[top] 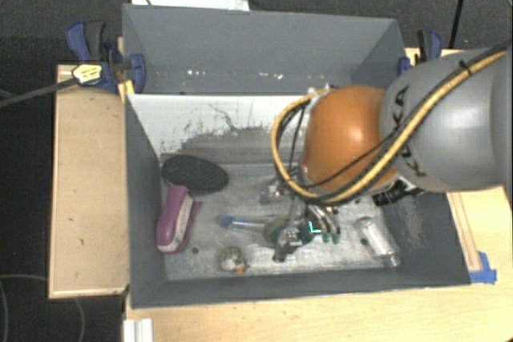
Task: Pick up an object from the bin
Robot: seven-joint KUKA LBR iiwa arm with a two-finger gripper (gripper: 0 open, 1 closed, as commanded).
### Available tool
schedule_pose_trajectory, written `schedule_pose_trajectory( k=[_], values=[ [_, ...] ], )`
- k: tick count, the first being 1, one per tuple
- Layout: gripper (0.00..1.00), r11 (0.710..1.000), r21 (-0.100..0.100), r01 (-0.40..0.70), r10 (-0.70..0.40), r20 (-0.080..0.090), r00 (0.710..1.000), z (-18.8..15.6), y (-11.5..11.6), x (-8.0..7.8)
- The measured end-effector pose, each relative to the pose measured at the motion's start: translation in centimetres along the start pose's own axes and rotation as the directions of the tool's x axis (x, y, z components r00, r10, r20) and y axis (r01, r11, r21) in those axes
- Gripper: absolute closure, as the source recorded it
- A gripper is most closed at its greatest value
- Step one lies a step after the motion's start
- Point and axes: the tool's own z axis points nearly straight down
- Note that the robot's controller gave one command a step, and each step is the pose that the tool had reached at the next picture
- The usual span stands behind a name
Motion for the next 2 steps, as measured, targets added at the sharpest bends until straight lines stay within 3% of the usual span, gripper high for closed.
schedule_pose_trajectory(
  k=[1, 2],
  values=[
    [0.00, 0.983, 0.000, 0.183, -0.183, 0.012, 0.983, 7.99, -3.38, -0.97],
    [1.00, 0.984, 0.000, 0.179, -0.179, 0.020, 0.984, 7.60, -3.21, -1.23]
  ],
)
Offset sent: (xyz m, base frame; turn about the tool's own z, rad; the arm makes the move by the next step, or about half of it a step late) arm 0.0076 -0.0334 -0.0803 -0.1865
